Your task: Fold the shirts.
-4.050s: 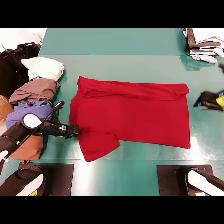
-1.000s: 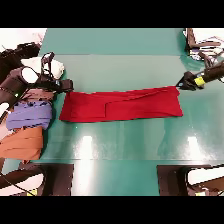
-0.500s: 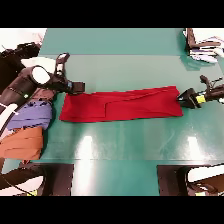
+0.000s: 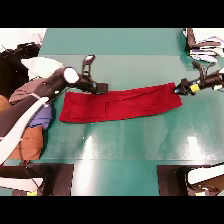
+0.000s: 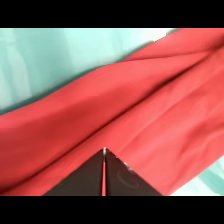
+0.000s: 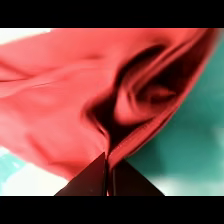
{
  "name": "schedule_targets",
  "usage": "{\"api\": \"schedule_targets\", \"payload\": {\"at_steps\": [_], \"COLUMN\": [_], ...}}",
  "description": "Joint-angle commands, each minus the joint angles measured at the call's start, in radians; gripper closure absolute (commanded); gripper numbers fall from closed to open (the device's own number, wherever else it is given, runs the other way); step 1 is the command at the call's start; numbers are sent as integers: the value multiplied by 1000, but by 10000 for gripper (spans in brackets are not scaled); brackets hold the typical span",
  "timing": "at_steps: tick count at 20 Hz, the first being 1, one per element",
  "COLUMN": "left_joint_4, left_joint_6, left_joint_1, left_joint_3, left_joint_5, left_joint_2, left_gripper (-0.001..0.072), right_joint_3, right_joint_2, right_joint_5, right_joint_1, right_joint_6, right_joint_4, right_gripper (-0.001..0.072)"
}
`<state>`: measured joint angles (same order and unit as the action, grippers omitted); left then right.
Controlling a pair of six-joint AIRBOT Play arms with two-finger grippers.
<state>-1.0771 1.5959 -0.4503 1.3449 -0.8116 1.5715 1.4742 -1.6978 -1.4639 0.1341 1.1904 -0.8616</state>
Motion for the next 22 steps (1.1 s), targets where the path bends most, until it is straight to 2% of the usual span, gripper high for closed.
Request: {"api": "schedule_targets", "payload": {"at_steps": [1, 3, 8, 14, 19, 22], "left_joint_4": [34, 48, 60, 1, -96, -180], "left_joint_6": [0, 0, -7, -7, -5, -7], "left_joint_1": [-70, -99, -126, -122, -37, 95], "left_joint_3": [115, 169, 214, 215, 217, 218], "left_joint_5": [8, 1, -38, -100, -119, -165], "left_joint_2": [150, 218, 291, 289, 167, 19], "left_gripper": [682, 683, 682, 682, 683, 682], "right_joint_3": [89, 136, 244, 329, 378, 379], "right_joint_2": [106, 169, 230, 230, 230, 210], "right_joint_5": [-43, -40, -19, 6, 56, 112], "right_joint_1": [-81, -136, -242, -352, -447, -529], "right_joint_6": [23, 42, 43, 44, 43, 40], "right_joint_4": [8, 13, 184, 190, 190, 279], "right_gripper": [699, 698, 698, 698, 698, 698]}}
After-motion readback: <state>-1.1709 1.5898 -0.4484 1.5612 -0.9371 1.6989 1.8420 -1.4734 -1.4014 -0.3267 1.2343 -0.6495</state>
